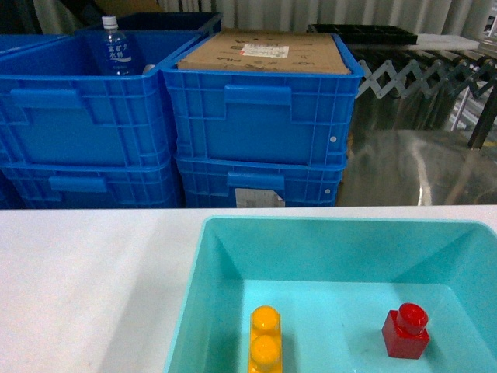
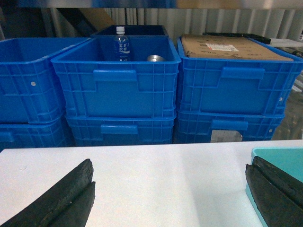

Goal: Pick red block from blue box to shelf

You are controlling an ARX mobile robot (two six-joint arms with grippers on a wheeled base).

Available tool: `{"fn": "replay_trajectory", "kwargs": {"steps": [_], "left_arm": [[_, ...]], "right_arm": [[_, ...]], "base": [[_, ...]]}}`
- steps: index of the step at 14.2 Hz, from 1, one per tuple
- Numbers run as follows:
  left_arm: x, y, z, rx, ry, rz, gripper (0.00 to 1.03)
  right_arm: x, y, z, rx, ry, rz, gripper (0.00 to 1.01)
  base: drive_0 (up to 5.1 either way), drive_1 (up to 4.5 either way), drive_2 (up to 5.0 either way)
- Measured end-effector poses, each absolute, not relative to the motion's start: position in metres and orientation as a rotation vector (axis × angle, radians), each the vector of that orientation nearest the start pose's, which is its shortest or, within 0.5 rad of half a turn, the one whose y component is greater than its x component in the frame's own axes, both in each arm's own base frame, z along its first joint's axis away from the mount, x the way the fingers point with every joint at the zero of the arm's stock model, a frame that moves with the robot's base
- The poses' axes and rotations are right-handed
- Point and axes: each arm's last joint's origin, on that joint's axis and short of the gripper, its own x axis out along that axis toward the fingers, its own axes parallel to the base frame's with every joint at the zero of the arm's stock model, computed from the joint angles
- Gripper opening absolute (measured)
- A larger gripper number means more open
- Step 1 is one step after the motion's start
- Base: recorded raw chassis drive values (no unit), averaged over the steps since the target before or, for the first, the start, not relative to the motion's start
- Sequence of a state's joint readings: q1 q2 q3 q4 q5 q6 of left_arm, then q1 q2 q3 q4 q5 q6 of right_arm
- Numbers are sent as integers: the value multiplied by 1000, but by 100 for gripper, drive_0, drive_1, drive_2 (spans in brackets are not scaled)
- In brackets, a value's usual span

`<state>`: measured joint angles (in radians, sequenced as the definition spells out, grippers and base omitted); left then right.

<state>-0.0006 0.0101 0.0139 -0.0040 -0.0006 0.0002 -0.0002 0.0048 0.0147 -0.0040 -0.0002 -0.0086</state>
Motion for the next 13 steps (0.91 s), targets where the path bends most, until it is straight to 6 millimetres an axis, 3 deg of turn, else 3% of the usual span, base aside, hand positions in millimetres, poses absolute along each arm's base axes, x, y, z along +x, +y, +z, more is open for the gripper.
{"fn": "replay_trajectory", "kwargs": {"steps": [13], "left_arm": [[97,0,167,0,0,0,98]], "right_arm": [[97,0,168,-9,-6,0,98]], "base": [[0,0,0]]}}
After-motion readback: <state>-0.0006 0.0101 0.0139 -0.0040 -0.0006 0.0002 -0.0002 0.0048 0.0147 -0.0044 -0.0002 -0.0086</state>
